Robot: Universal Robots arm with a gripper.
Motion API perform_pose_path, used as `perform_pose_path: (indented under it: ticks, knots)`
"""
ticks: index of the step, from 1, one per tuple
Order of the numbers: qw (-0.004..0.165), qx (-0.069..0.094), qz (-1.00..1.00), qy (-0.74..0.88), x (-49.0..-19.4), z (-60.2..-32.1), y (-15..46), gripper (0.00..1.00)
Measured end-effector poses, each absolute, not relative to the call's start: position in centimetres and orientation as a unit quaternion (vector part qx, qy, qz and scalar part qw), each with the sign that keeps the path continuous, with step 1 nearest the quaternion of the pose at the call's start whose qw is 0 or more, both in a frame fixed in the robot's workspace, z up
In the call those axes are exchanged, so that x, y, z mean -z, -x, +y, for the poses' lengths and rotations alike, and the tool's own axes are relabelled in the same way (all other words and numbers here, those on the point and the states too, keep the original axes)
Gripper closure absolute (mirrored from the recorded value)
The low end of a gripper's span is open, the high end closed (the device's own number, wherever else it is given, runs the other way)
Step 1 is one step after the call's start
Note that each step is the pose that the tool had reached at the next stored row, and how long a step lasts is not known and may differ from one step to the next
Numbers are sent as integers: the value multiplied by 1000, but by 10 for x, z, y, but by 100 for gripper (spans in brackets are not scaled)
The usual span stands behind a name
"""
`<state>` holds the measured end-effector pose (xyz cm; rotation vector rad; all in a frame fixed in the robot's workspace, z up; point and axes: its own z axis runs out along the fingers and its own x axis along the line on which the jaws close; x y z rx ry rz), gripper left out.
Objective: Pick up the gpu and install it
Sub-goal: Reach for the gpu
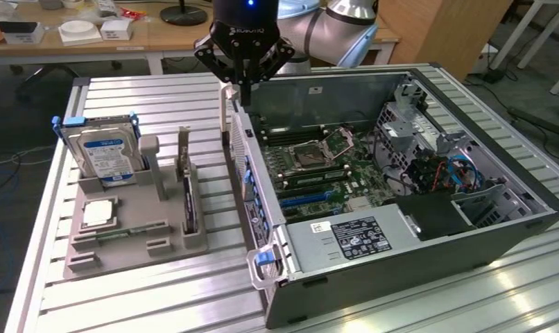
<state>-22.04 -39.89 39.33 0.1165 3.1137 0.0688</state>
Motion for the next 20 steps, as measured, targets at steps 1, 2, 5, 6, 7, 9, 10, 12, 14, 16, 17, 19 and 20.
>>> perform_pose_path:
  ticks: [1, 2, 5, 6, 7, 9, 10, 12, 14, 16, 17, 19, 20]
  knots:
    - [12, -22, 999, -37, -393, -399, 222, 90]
    - [12, -22, 999, -37, -393, -399, 223, 90]
    - [12, -22, 999, -37, -393, -399, 226, 90]
    - [13, -22, 999, -37, -393, -399, 227, 90]
    - [13, -22, 999, -37, -393, -399, 228, 90]
    - [12, -22, 999, -37, -393, -399, 230, 90]
    - [12, -22, 999, -37, -393, -399, 231, 90]
    - [12, -22, 999, -37, -393, -399, 234, 90]
    - [13, -22, 999, -37, -393, -399, 236, 90]
    - [13, -22, 999, -37, -393, -399, 238, 90]
    - [13, -22, 999, -37, -393, -399, 239, 90]
    - [12, -22, 999, -37, -393, -399, 241, 90]
    - [12, -22, 999, -37, -393, -399, 242, 90]
